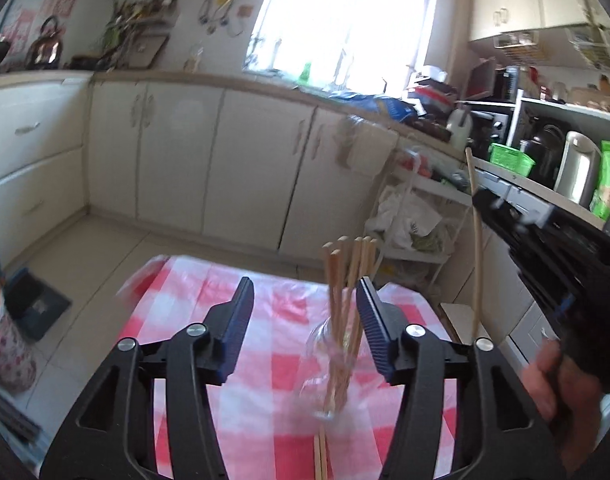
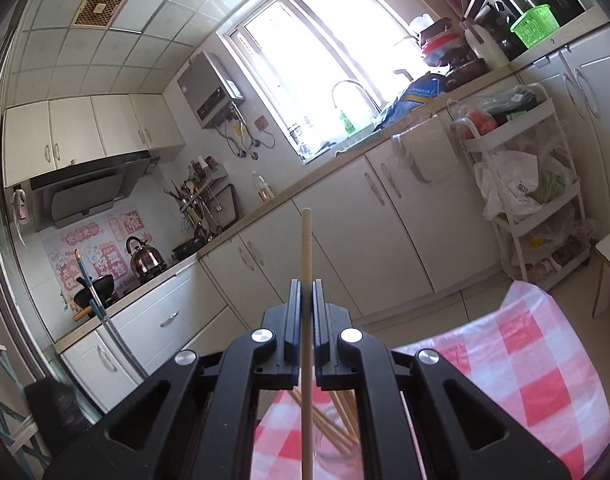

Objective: Organize utensils
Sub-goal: 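Open the left tool over the jar while the right tool releases its chopstick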

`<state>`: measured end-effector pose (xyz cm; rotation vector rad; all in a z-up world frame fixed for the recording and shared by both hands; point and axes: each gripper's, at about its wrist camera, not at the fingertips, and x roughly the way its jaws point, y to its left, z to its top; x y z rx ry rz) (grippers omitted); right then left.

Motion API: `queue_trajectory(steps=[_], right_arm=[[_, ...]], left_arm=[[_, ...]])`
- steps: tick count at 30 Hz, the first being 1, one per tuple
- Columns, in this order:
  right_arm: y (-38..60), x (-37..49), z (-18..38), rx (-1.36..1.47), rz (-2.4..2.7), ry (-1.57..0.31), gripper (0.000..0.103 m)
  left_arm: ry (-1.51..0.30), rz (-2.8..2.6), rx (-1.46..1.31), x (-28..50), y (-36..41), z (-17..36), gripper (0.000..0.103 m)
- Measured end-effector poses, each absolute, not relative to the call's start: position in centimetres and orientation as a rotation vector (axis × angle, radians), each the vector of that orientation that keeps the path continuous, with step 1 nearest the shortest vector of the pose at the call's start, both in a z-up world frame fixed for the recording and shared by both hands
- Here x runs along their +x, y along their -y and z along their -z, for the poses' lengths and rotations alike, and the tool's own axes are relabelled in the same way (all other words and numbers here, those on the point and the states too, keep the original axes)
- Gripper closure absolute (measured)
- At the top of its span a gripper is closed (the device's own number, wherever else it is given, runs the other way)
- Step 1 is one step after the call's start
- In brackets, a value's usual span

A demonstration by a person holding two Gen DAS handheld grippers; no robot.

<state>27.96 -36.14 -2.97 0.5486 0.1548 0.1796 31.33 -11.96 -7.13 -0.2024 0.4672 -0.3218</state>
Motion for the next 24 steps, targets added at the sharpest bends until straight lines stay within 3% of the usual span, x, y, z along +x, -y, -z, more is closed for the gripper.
queue_trajectory(steps=[8, 24], right_arm=[[34.4, 33.0, 3.9, 0.477, -0.117, -0.153, 0.097], [31.8, 32.3, 8.7, 0.356, -0.122, -0.322, 0.097]], left_arm=[[-0.561, 0.27, -0.228, 28.3, 9.9, 7.9, 0.031], [-0.606, 0.258, -0.186, 29.0, 10.4, 8.9, 0.025]])
